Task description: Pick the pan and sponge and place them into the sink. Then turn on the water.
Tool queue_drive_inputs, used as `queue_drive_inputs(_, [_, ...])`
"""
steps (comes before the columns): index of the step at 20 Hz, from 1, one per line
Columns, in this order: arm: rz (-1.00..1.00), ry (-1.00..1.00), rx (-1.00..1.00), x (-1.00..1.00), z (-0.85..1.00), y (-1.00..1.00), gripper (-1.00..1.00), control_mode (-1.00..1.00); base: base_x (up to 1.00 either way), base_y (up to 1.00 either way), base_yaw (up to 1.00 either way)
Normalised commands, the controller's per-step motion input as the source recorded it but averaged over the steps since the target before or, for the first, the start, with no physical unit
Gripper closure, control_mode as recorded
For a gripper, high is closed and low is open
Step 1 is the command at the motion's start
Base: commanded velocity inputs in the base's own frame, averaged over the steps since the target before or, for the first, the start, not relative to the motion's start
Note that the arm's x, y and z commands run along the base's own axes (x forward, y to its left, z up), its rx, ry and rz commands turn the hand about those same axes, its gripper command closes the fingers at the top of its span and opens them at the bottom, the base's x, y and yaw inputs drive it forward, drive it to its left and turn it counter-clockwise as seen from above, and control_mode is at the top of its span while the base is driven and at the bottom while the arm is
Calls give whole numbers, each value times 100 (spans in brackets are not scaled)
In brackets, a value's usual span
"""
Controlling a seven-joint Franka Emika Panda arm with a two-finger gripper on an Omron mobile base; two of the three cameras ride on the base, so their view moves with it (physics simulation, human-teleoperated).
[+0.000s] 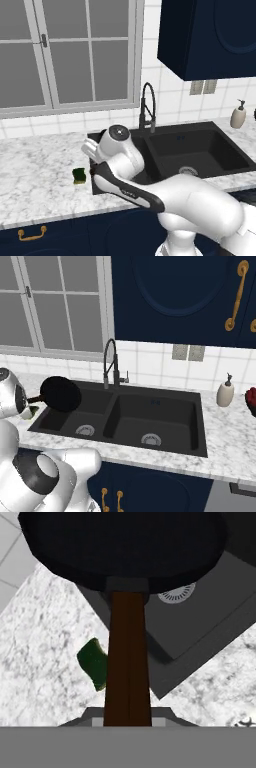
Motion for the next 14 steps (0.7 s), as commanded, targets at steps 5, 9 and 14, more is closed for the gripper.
queue_drive_inputs(5, [12, 27, -14, 20, 0, -41, 100, -100, 0, 0, 0])
queue_drive_inputs(9, [6, 29, -24, 42, 0, -14, 100, -100, 0, 0, 0])
queue_drive_inputs(14, [3, 24, -23, 79, -8, 0, 100, -100, 0, 0, 0])
